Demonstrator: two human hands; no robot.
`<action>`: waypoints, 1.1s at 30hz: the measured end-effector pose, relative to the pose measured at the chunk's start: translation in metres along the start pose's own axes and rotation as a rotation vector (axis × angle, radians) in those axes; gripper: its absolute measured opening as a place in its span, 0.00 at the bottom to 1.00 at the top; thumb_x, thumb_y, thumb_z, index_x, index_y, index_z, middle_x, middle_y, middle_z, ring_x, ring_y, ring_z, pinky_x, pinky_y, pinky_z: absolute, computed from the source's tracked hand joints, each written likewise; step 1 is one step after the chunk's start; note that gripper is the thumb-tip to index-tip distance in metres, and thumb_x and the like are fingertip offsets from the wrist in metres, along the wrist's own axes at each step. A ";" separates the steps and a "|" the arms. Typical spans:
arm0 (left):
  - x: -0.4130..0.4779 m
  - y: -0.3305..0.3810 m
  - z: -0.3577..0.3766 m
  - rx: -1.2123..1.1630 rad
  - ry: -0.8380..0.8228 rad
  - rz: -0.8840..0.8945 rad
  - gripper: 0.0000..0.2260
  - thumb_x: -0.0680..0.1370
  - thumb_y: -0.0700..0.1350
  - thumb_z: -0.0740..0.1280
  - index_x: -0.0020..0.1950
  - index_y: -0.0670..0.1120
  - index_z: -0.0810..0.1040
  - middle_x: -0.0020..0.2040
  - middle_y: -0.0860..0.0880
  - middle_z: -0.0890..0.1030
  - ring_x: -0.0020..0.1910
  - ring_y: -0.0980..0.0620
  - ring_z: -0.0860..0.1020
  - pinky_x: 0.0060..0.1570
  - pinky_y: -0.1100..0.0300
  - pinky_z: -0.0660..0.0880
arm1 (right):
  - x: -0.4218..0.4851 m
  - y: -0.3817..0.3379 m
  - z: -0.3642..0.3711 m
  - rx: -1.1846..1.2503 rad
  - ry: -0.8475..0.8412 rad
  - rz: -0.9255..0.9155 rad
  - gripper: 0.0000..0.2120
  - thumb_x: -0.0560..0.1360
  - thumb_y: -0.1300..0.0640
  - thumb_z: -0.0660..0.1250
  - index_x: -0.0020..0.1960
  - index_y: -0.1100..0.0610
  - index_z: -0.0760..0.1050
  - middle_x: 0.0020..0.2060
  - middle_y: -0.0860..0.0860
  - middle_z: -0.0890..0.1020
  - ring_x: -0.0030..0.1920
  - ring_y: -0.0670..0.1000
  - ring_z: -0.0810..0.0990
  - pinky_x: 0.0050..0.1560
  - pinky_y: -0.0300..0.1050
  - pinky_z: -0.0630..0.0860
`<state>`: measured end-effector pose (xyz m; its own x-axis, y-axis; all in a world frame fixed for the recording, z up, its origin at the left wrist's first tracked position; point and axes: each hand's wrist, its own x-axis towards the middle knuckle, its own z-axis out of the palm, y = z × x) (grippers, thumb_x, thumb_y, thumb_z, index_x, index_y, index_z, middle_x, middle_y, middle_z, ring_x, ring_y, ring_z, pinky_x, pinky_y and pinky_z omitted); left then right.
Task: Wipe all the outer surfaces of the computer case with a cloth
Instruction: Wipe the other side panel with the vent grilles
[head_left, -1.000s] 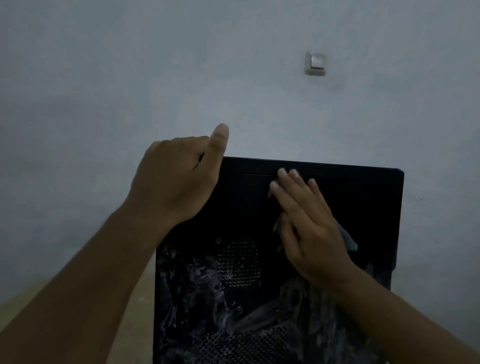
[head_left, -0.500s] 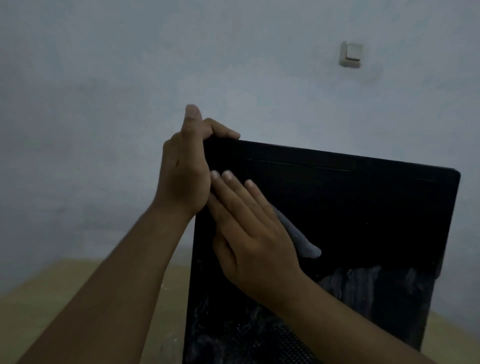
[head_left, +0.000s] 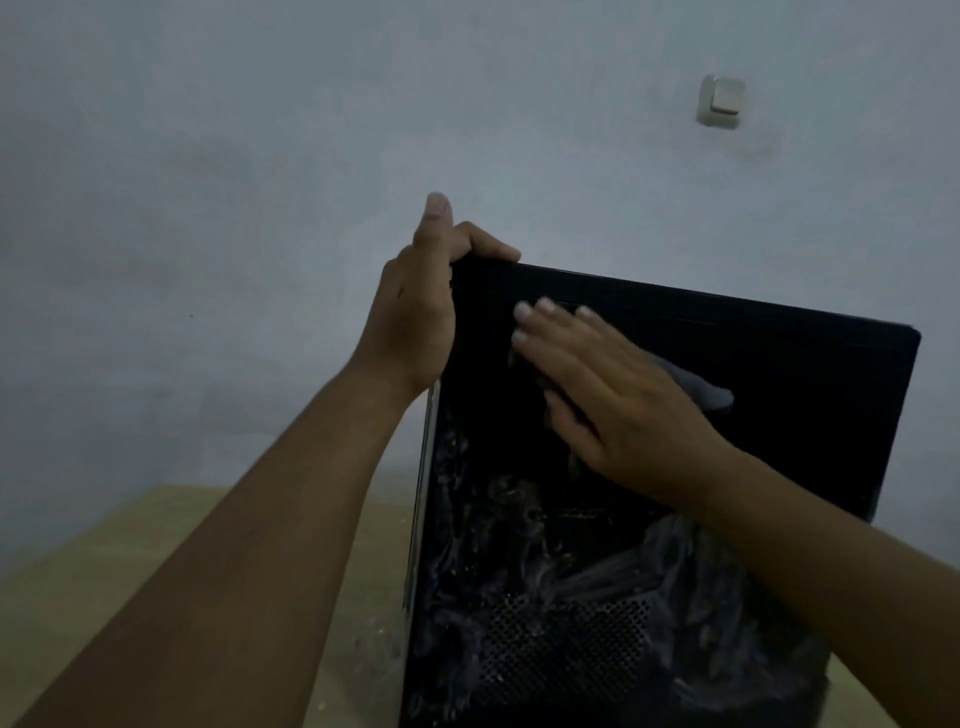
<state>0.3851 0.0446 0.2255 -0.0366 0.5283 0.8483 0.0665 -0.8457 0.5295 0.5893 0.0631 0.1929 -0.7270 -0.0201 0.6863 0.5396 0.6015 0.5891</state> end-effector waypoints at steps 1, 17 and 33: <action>0.000 -0.001 -0.001 -0.023 -0.013 0.002 0.35 0.82 0.60 0.41 0.51 0.42 0.83 0.48 0.45 0.85 0.52 0.52 0.83 0.51 0.69 0.75 | 0.009 -0.006 0.003 0.065 0.086 0.116 0.22 0.80 0.63 0.62 0.73 0.65 0.67 0.75 0.58 0.66 0.77 0.54 0.61 0.76 0.56 0.60; -0.001 -0.008 -0.002 -0.037 -0.005 0.052 0.34 0.81 0.60 0.39 0.59 0.44 0.80 0.55 0.45 0.84 0.59 0.50 0.80 0.58 0.64 0.75 | -0.008 -0.046 0.036 -0.024 -0.027 -0.187 0.18 0.81 0.58 0.63 0.70 0.60 0.74 0.72 0.61 0.70 0.75 0.58 0.64 0.76 0.55 0.60; -0.001 -0.007 -0.003 -0.272 -0.007 0.040 0.34 0.79 0.62 0.42 0.67 0.38 0.71 0.51 0.41 0.82 0.54 0.45 0.81 0.59 0.51 0.77 | 0.048 -0.043 0.047 0.139 0.526 0.226 0.16 0.79 0.62 0.68 0.65 0.68 0.76 0.62 0.63 0.78 0.65 0.60 0.74 0.67 0.57 0.71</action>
<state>0.3818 0.0497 0.2215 -0.0322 0.4941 0.8688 -0.2028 -0.8544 0.4784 0.5117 0.0735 0.1802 -0.2735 -0.2513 0.9285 0.5698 0.7353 0.3668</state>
